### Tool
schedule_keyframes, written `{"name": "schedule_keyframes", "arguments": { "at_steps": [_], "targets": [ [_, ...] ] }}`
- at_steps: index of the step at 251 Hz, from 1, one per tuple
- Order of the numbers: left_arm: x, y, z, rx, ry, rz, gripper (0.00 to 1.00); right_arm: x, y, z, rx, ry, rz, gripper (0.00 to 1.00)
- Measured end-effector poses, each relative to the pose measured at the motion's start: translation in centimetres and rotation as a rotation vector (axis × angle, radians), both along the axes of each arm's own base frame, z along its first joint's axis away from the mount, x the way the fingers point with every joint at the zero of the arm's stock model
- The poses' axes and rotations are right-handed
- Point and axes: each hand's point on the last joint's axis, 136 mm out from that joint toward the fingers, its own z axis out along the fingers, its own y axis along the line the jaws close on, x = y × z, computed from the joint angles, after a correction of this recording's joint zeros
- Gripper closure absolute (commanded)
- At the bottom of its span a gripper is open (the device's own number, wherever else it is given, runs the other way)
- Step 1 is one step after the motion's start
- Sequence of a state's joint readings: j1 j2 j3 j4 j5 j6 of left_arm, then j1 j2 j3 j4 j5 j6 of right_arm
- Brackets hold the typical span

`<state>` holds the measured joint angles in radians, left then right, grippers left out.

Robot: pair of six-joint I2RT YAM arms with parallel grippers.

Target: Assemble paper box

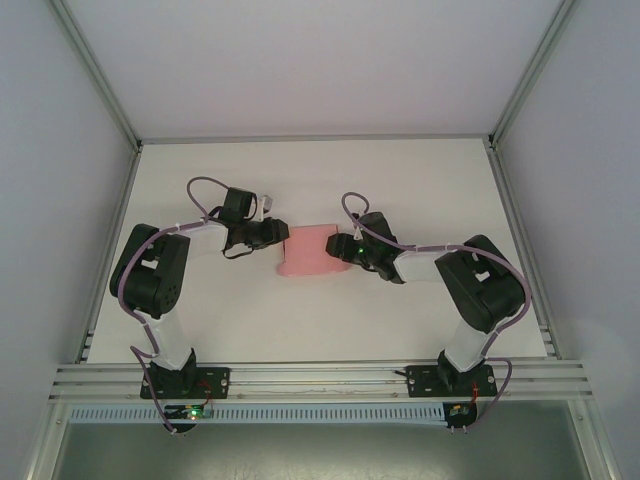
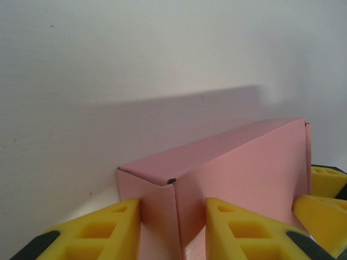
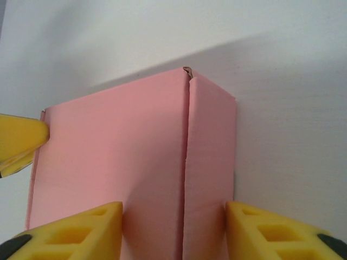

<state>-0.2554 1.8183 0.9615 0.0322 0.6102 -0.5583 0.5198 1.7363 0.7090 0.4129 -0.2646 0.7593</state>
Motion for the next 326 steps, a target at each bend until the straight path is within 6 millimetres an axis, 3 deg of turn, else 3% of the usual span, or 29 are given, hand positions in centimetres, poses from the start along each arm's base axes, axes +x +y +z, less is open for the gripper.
{"name": "schedule_keyframes", "arguments": {
  "at_steps": [88, 134, 149, 177, 222, 279, 326],
  "targets": [
    [0.1, -0.2, 0.1, 0.001, 0.002, 0.008, 0.72, 0.3, 0.0, 0.2, -0.006, 0.003, 0.006, 0.76],
    [0.2, -0.2, 0.2, -0.006, 0.013, 0.023, 0.78, 0.5, 0.0, 0.4, -0.029, 0.012, 0.018, 0.77],
    [0.2, -0.2, 0.2, -0.008, 0.017, 0.027, 0.79, 0.5, 0.0, 0.4, -0.035, 0.016, 0.021, 0.72],
    [0.3, -0.2, 0.2, -0.013, 0.021, 0.034, 0.82, 0.5, 0.0, 0.5, -0.048, 0.016, 0.031, 0.46],
    [0.1, -0.8, 0.3, -0.018, 0.021, 0.025, 0.84, 0.2, -0.2, 1.5, -0.065, -0.004, 0.048, 0.34],
    [-0.1, -1.4, 0.6, -0.035, 0.019, 0.007, 0.85, 0.7, -0.7, 5.5, -0.041, -0.102, 0.041, 0.11],
    [-0.4, -1.6, 0.5, -0.054, 0.007, -0.004, 0.89, 1.5, -2.3, 7.3, -0.042, -0.144, 0.002, 0.06]
  ]
}}
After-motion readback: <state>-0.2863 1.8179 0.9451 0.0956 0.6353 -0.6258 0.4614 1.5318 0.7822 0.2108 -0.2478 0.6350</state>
